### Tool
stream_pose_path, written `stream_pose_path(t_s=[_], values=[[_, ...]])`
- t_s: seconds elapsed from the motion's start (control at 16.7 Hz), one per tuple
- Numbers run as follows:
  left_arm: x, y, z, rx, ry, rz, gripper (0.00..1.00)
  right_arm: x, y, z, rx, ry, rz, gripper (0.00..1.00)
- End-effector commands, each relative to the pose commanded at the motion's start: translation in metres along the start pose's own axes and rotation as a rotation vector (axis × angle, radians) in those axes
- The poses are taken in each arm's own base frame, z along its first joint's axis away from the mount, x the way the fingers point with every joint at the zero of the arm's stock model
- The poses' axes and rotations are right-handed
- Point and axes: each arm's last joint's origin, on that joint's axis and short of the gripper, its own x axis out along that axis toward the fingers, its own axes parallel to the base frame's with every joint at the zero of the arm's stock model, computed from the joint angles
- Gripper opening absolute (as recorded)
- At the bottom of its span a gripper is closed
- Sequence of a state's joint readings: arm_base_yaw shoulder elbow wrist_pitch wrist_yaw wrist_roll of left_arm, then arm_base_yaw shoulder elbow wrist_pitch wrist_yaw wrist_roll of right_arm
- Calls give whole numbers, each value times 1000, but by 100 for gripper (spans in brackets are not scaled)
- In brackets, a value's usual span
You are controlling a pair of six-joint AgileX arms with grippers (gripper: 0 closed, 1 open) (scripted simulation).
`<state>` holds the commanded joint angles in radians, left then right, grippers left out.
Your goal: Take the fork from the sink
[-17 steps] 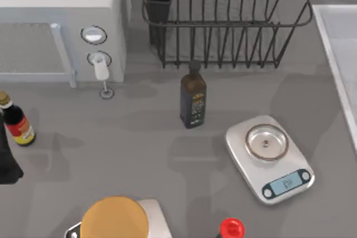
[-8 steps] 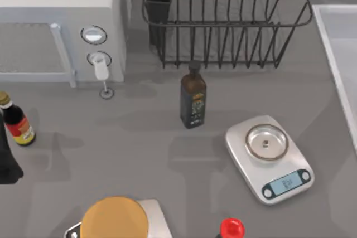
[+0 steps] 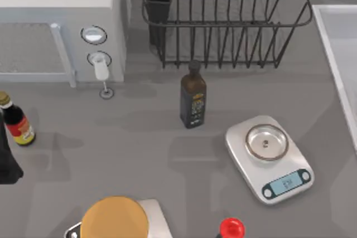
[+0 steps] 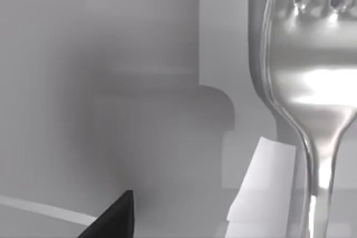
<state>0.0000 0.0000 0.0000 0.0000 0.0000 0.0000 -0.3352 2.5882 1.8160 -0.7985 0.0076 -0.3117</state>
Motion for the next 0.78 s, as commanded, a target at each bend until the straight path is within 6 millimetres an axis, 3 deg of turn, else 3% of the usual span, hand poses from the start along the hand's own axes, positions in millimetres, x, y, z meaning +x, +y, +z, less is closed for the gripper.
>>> stream_pose_path(t_s=[0.72,0.78], values=[[0,0,0,0,0,0,100,0,0,0,0,0,0,2],[0,0,0,0,0,0,100,0,0,0,0,0,0,0]])
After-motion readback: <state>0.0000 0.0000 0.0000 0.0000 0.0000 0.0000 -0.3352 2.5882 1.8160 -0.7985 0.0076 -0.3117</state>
